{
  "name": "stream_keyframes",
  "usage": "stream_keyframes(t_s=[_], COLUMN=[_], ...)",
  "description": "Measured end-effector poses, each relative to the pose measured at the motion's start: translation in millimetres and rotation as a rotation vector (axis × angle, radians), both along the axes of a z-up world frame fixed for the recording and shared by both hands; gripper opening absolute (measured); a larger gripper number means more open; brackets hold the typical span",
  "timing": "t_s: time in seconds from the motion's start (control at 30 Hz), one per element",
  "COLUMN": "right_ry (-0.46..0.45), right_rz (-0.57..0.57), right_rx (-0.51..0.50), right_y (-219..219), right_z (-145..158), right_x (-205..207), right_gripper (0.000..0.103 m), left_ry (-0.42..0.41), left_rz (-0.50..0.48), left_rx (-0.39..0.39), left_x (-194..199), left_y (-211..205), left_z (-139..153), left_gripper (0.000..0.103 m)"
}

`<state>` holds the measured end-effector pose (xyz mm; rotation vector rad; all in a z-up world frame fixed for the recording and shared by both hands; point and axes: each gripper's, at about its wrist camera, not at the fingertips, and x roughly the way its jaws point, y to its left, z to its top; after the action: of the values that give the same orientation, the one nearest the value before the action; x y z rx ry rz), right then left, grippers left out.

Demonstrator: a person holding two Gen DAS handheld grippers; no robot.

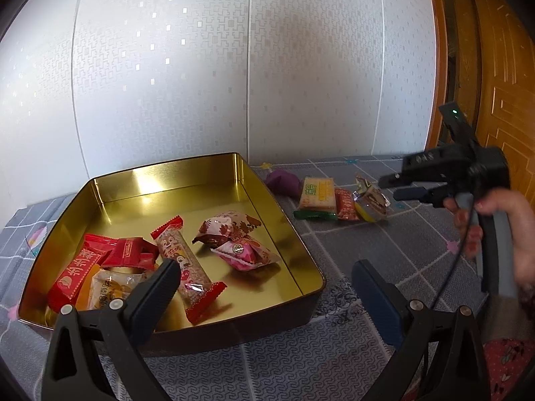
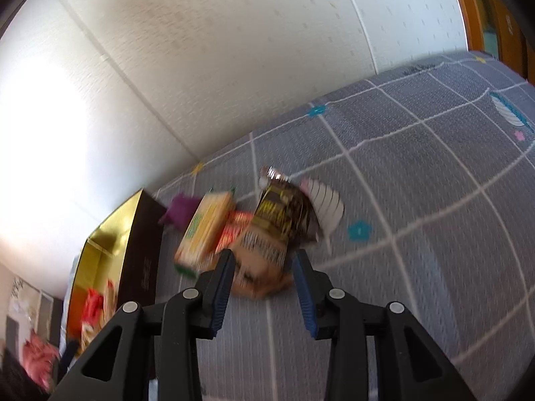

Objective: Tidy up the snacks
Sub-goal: 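Grasp the brown black-sesame bag on the bed with the right gripper, then lift the brown bag with right gripper while left grasps the small red candy bar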

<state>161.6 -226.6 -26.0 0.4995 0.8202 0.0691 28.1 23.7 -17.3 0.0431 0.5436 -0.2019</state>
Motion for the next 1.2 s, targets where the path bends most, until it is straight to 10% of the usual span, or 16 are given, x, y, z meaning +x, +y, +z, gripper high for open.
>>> stream_keyframes(t_s=[1.2], right_ry=[0.075], right_rz=[0.247], right_rx=[-0.356], right_y=[19.9], right_z=[-14.1], right_x=[32.9], right_gripper=[0.034], left_ry=[0.090], left_rz=[-0.028], left_rx=[-0.025], left_x=[16.8], left_y=[-37.1], left_z=[17.7], left_gripper=[0.103])
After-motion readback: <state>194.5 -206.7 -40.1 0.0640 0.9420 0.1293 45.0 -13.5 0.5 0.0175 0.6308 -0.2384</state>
